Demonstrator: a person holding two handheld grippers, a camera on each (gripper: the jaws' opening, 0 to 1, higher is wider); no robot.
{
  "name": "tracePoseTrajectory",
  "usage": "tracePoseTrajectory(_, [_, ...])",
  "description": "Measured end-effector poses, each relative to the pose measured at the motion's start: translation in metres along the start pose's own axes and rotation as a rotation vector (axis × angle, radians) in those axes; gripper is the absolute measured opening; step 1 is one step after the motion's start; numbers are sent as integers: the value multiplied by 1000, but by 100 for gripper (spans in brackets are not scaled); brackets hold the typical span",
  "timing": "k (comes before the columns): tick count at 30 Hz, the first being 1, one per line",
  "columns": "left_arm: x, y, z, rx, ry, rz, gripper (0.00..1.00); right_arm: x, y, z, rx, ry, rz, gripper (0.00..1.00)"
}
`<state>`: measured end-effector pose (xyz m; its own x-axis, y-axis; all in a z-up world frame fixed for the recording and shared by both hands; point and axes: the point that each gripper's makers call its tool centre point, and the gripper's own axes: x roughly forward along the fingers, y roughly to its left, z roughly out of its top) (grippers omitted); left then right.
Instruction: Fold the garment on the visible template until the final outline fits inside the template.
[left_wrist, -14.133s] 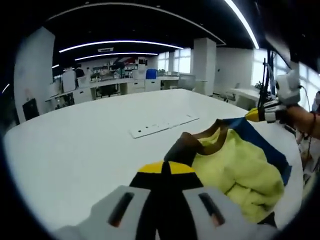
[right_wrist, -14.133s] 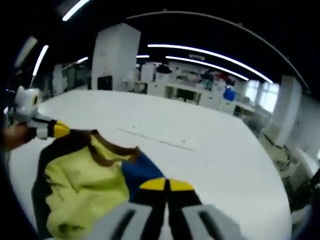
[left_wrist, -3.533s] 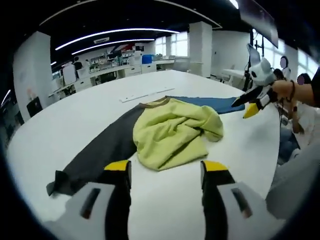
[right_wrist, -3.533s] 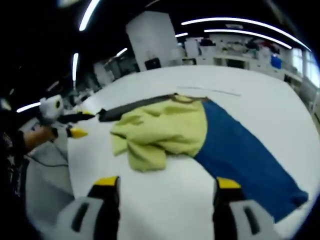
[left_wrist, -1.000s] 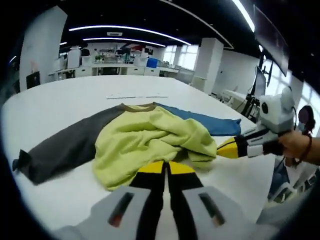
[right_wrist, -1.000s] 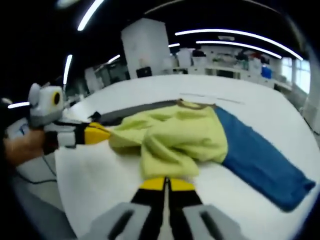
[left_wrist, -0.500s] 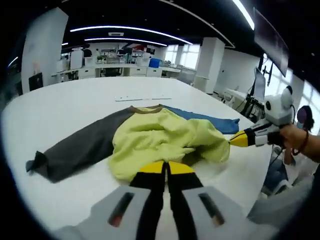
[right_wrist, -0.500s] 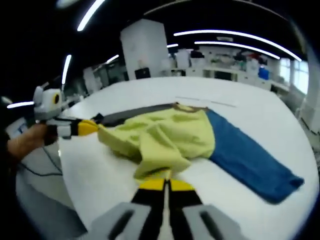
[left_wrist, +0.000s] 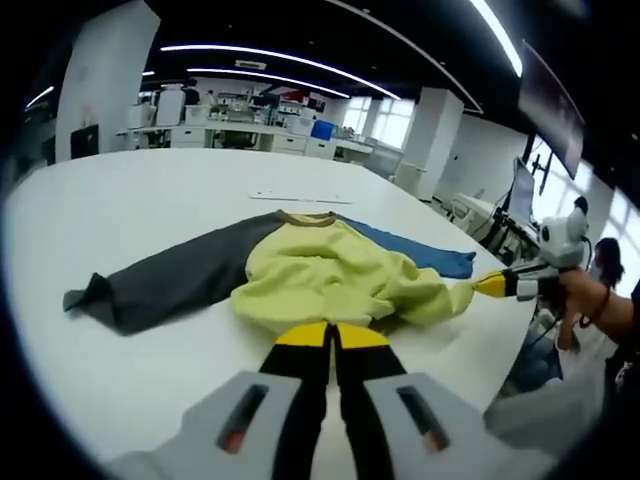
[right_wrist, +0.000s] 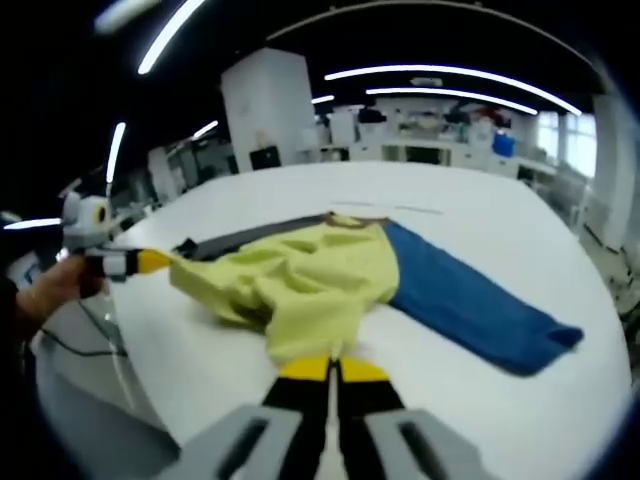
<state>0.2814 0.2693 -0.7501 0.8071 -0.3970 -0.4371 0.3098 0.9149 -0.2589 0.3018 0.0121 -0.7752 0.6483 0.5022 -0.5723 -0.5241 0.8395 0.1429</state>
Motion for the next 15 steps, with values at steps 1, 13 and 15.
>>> tracePoseTrajectory(1, [-2, 2, -1, 1, 1, 3, 0, -2, -1, -1, 1, 2, -4, 0])
tracePoseTrajectory(13, [-27, 19, -19, -30, 41, 19, 0, -23, -11, -15, 39, 10, -60, 0])
tracePoseTrajectory(15, [-31, 20, -21, -54, 45, 17, 0, -25, -12, -19, 46, 16, -68, 0])
